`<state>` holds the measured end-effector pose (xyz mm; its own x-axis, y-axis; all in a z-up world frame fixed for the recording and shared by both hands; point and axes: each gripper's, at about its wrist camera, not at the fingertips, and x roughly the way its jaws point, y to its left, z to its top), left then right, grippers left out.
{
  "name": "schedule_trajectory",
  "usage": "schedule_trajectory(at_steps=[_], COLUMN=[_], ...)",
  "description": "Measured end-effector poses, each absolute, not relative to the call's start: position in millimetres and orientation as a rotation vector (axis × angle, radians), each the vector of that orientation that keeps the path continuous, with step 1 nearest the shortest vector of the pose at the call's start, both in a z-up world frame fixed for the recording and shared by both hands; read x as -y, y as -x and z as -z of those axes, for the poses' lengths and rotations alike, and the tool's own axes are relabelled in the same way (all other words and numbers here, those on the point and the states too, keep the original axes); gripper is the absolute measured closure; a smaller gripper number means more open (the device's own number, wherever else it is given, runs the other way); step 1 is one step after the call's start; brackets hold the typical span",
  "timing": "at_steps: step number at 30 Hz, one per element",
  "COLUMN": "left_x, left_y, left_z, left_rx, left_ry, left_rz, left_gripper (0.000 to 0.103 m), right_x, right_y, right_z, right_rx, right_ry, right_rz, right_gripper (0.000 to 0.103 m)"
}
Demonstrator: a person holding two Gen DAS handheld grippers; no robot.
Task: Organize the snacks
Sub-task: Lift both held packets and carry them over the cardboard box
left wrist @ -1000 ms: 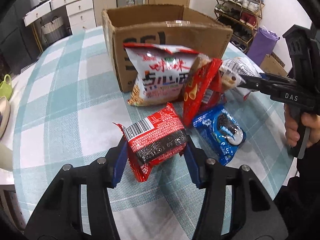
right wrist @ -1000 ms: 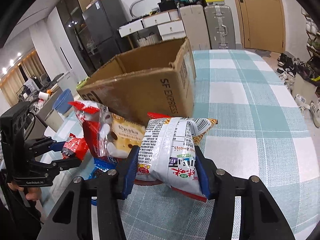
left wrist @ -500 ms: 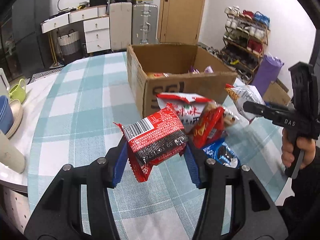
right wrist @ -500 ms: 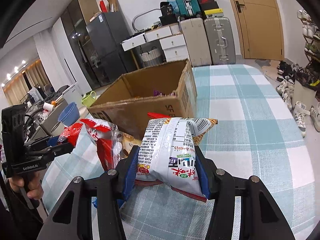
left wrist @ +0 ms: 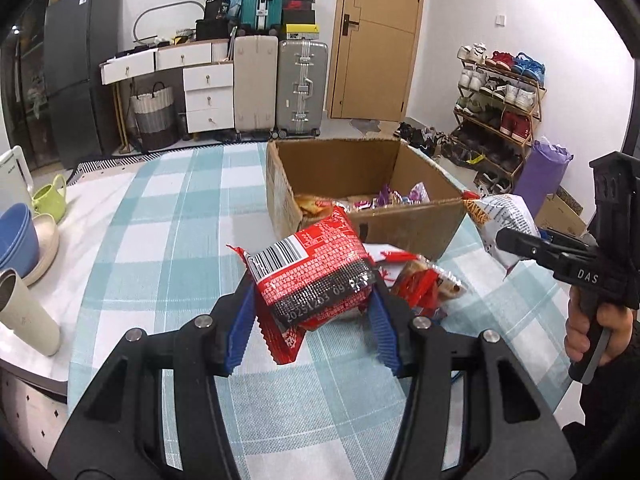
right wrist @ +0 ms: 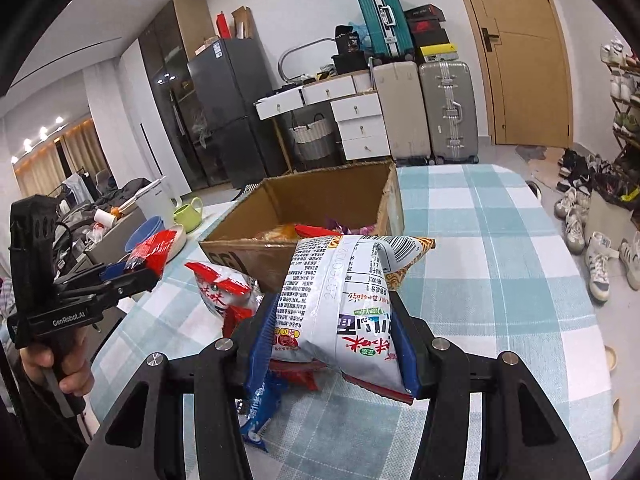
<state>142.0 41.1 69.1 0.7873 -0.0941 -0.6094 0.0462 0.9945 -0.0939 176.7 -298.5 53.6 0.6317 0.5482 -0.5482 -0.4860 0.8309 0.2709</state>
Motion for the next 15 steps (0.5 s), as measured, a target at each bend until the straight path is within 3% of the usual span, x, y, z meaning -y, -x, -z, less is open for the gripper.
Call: schedule_trajectory(at_steps=[15], left_x=[-24], left_y=[-174], left_z=[-94], left_rx=[-0.623], left_ry=[0.060], left_rz=[0.080], left_gripper=[0.053], right_x=[275], right_y=[-201], right_z=[-76], right_rx=[-0.630], right_ry=[-0.056], right_rz=[-0.639], right_gripper=[0.050])
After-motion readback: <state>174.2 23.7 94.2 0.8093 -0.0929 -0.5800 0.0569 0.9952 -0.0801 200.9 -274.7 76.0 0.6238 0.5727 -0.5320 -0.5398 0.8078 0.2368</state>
